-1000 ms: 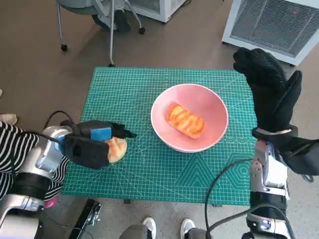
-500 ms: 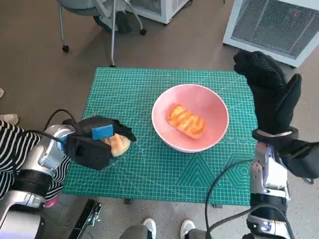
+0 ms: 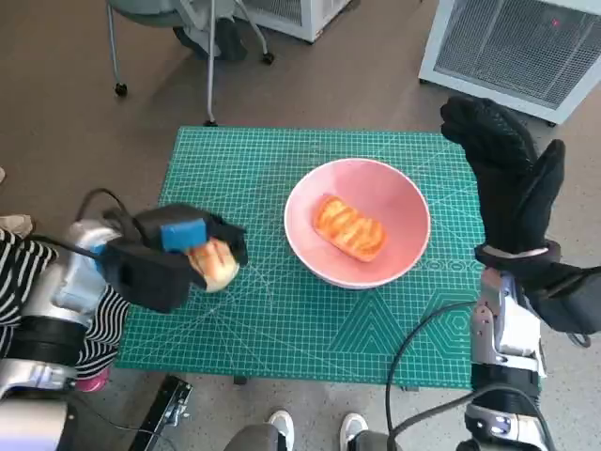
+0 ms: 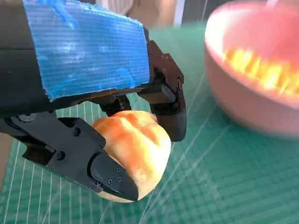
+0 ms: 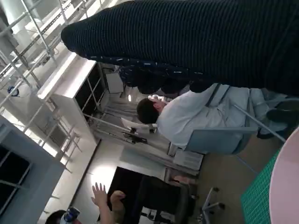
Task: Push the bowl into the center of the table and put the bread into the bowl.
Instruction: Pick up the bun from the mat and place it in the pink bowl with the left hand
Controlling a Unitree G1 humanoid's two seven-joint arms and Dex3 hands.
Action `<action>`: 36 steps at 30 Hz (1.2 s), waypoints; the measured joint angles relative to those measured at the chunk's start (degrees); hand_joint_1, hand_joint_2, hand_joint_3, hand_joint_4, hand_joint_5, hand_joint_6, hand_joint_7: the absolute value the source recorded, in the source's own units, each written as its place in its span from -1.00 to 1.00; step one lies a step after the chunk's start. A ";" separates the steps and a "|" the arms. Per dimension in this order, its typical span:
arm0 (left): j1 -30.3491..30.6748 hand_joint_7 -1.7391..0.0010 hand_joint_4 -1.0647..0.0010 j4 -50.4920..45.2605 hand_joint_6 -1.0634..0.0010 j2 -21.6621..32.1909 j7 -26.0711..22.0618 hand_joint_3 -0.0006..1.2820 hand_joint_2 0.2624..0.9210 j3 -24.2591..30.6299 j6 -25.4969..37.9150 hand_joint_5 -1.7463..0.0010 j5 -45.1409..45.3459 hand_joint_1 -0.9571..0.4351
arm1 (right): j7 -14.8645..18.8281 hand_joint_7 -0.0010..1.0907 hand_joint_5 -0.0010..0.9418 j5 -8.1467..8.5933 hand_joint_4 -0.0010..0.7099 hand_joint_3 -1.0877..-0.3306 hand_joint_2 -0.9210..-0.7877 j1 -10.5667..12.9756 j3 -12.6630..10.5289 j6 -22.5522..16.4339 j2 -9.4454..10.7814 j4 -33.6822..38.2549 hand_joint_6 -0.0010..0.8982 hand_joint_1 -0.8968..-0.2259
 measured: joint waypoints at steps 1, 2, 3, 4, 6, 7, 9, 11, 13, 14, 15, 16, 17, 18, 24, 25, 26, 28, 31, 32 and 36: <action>-0.13 -0.35 -0.47 -0.80 -0.19 0.17 -0.04 -0.95 0.99 0.43 0.35 -0.21 -0.25 0.38 | 0.00 -0.35 -1.00 0.00 -0.55 0.15 -1.00 -0.01 -0.01 0.00 0.00 0.05 -0.80 -0.50; -0.26 -0.35 -0.46 -1.41 -0.19 0.28 -0.09 -0.95 0.99 0.78 0.69 -0.21 -0.60 0.38 | 0.00 -0.35 -1.00 0.01 -0.55 0.15 -1.00 -0.03 -0.01 0.00 0.00 0.09 -0.80 -0.50; -0.40 -0.34 -0.46 -2.20 -0.20 0.34 -0.17 -0.95 0.99 1.25 1.26 -0.21 -1.04 0.38 | 0.00 -0.35 -1.00 0.02 -0.55 0.15 -1.00 -0.06 -0.02 0.00 0.00 0.15 -0.80 -0.51; -0.56 -0.34 -0.46 -2.94 -0.20 0.36 -0.20 -0.95 0.98 1.70 1.77 -0.22 -1.22 0.38 | 0.00 -0.35 -1.00 0.05 -0.55 0.15 -1.00 -0.08 -0.02 0.00 0.00 0.20 -0.80 -0.51; -1.30 -0.32 -0.45 -4.55 -0.23 0.38 -0.26 -0.96 0.98 2.46 2.97 -0.23 -1.55 0.38 | 0.01 -0.35 -1.00 0.07 -0.55 0.14 -1.00 -0.16 -0.03 0.01 0.00 0.28 -0.80 -0.51; -1.88 -0.31 -0.45 -5.50 -0.24 0.38 -0.34 -0.96 0.98 2.78 3.99 -0.23 -1.74 0.38 | 0.01 -0.35 -1.00 0.10 -0.55 0.14 -1.00 -0.18 -0.05 0.01 -0.01 0.29 -0.80 -0.51; -3.20 -0.30 -0.46 -7.44 -0.25 0.37 -0.38 -0.96 0.98 3.46 5.76 -0.23 -2.05 0.38 | 0.02 -0.35 -1.00 0.14 -0.55 0.14 -1.00 -0.28 -0.04 0.02 0.00 0.34 -0.80 -0.52; -4.68 -0.29 -0.46 -9.21 -0.26 0.32 -0.37 -0.97 0.98 4.19 7.48 -0.23 -2.53 0.38 | 0.05 -0.35 -1.00 0.17 -0.55 0.15 -1.00 -0.39 -0.05 0.03 0.01 0.39 -0.80 -0.51; -6.29 -0.29 -0.46 -10.85 -0.26 0.04 -0.33 -0.97 0.98 5.01 9.37 -0.23 -3.19 0.38 | 0.08 -0.35 -1.00 0.23 -0.55 0.16 -1.00 -0.51 -0.05 0.06 0.01 0.42 -0.80 -0.51; -7.09 -0.29 -0.46 -11.76 -0.27 -0.19 -0.22 -0.97 0.97 5.33 10.37 -0.23 -3.37 0.38 | 0.09 -0.35 -1.00 0.28 -0.55 0.16 -1.00 -0.56 -0.05 0.06 0.01 0.42 -0.80 -0.51; -7.97 -0.29 -0.46 -12.63 -0.27 -0.59 -0.01 -0.97 0.97 5.65 11.30 -0.23 -3.52 0.38 | 0.09 -0.35 -1.00 0.32 -0.56 0.16 -1.00 -0.59 -0.05 0.07 0.01 0.42 -0.81 -0.51; -8.59 -0.29 -0.46 -13.31 -0.27 -0.93 0.17 -0.97 0.97 5.87 11.99 -0.23 -3.70 0.38 | 0.09 -0.35 -1.00 0.34 -0.56 0.17 -1.00 -0.61 -0.05 0.08 0.01 0.42 -0.81 -0.51; -9.40 -0.29 -0.46 -14.20 -0.27 -1.55 0.59 -0.97 0.97 6.07 12.78 -0.22 -3.77 0.38 | 0.10 -0.35 -1.00 0.38 -0.56 0.17 -1.00 -0.61 -0.06 0.09 0.01 0.42 -0.81 -0.51; -10.03 -0.29 -0.46 -14.78 -0.27 -2.06 1.02 -0.97 0.97 6.09 13.38 -0.22 -3.80 0.38 | 0.11 -0.35 -1.00 0.41 -0.55 0.17 -1.00 -0.61 -0.05 0.10 0.01 0.42 -0.81 -0.51; -12.94 -0.31 -0.45 -17.02 -0.23 -6.55 2.46 -0.97 0.99 4.86 16.97 -0.24 -3.51 0.38 | 0.14 -0.35 -1.00 0.44 -0.55 0.18 -1.00 -0.62 -0.09 0.10 0.02 0.45 -0.81 -0.51; -13.33 -0.31 -0.45 -17.11 -0.23 -7.39 2.49 -0.97 0.99 4.37 17.54 -0.24 -3.44 0.38 | 0.14 -0.35 -1.00 0.44 -0.55 0.18 -1.00 -0.61 -0.08 0.10 0.02 0.44 -0.81 -0.51; -13.70 -0.31 -0.45 -17.15 -0.22 -8.35 2.55 -0.97 0.99 3.84 18.01 -0.24 -3.41 0.38 | 0.14 -0.35 -1.00 0.43 -0.55 0.18 -1.00 -0.61 -0.06 0.10 0.03 0.44 -0.81 -0.51; -14.26 -0.31 -0.44 -17.11 -0.22 -9.84 2.56 -0.96 1.00 2.93 18.58 -0.24 -3.40 0.38 | 0.14 -0.35 -1.00 0.42 -0.55 0.18 -1.00 -0.61 -0.05 0.10 0.03 0.44 -0.81 -0.51; -15.59 -0.32 -0.41 -15.98 -0.24 -12.27 2.57 -0.96 1.00 1.39 18.50 -0.24 -3.40 0.38 | 0.13 -0.35 -1.00 0.41 -0.55 0.17 -1.00 -0.57 -0.08 0.10 0.01 0.43 -0.81 -0.51; -16.06 -0.31 -0.40 -15.23 -0.26 -13.07 2.60 -0.96 1.00 0.89 18.26 -0.25 -3.37 0.38 | 0.13 -0.35 -1.00 0.39 -0.55 0.17 -1.00 -0.56 -0.03 0.09 0.03 0.41 -0.81 -0.51; -18.44 -0.30 -0.37 -10.41 -0.28 -15.82 3.12 -0.97 1.00 -1.15 16.16 -0.27 -2.87 0.38 | 0.12 -0.35 -1.00 0.37 -0.55 0.17 -1.00 -0.50 0.01 0.08 0.05 0.26 -0.81 -0.50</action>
